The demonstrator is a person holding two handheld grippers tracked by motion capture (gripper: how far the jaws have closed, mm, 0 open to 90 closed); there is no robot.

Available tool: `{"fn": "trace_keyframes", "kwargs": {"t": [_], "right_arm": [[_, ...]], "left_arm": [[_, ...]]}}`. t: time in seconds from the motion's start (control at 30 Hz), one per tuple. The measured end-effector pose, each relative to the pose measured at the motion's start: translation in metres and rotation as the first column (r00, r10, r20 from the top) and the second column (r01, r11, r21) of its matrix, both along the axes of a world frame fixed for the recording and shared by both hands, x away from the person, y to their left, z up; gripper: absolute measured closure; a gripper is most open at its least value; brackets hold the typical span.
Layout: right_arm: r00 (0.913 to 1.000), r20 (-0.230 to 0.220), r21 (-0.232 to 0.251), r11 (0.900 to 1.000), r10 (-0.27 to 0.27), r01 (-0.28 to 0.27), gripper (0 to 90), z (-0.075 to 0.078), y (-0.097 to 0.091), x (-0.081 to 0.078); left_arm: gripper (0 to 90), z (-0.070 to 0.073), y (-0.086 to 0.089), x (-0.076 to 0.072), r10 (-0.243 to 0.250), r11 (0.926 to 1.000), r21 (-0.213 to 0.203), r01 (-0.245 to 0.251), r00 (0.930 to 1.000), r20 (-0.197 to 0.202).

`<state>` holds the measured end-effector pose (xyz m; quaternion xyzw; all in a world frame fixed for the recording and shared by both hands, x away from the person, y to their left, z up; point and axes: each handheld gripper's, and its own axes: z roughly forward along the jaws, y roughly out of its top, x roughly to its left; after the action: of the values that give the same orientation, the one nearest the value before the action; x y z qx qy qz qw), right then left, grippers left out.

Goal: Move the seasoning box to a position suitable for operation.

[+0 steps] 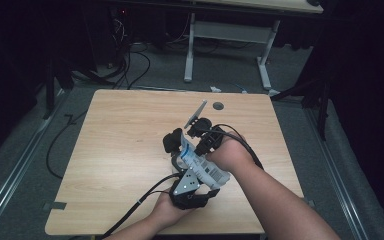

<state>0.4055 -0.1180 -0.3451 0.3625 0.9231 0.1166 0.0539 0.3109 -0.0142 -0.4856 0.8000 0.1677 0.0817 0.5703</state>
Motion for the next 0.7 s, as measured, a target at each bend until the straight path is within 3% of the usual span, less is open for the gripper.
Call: {"fn": "trace_keyframes", "kwargs": {"t": [0.7], "right_arm": [[1.0000, -0.003, -0.003, 1.0000, 0.007, -0.007, 89.9, 0.0000, 0.0005, -0.0001]], "left_arm": [[54.1, -0.0004, 0.0000, -0.0002, 0.001, 1.0000, -0.002, -0.001, 0.9999, 0.011]]}}
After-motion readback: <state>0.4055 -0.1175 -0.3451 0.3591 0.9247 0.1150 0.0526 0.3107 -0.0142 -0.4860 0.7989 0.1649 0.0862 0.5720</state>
